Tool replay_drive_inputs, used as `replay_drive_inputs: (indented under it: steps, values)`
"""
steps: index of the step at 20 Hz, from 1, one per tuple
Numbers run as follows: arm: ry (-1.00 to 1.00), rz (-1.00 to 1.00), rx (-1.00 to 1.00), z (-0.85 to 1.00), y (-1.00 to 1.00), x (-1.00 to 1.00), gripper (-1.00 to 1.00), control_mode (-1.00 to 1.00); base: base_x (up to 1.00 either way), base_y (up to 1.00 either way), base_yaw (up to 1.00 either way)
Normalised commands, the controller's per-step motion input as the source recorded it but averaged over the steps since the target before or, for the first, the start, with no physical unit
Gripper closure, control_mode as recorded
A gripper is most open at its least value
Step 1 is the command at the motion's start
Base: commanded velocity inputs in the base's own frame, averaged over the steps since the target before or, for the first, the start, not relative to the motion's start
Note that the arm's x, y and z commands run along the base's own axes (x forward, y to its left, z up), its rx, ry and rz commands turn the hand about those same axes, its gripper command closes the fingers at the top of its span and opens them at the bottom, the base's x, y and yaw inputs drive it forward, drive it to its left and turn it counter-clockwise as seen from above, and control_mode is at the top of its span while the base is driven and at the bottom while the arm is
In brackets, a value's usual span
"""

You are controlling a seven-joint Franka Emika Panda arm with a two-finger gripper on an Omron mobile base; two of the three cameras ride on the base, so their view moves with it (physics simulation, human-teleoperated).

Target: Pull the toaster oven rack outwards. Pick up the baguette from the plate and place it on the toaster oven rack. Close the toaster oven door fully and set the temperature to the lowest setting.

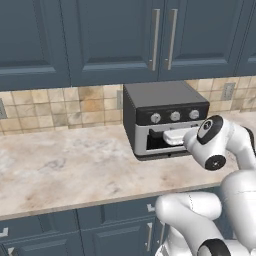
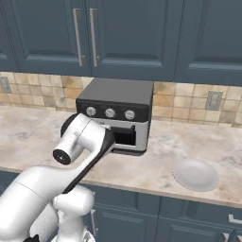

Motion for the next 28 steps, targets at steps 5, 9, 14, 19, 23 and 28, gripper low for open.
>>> replay_drive_inputs:
  steps: [5, 9, 14, 19, 23, 28]
  values:
    - [0.00, 0.00, -0.20, -0.05, -0.36, 0.29, -1.00, -1.00, 0.00, 0.00, 0.00]
    - [0.01, 0.00, -0.16, 0.00, -0.48, 0.29, -1.00, -1.00, 0.00, 0.00, 0.00]
    - [0.02, 0.00, -0.10, 0.00, -0.53, 0.24, -1.00, -1.00, 0.00, 0.00, 0.00]
    - [0.00, 0.00, -0.05, 0.00, -0.25, 0.04, -1.00, -1.00, 0.00, 0.00, 0.00]
    - [0.00, 0.00, -0.11, -0.01, 0.00, 0.00, -1.00, -1.00, 0.00, 0.00, 0.00]
    - [-0.03, 0.01, -0.20, -0.08, 0.00, 0.00, -1.00, -1.00, 0.00, 0.00, 0.00]
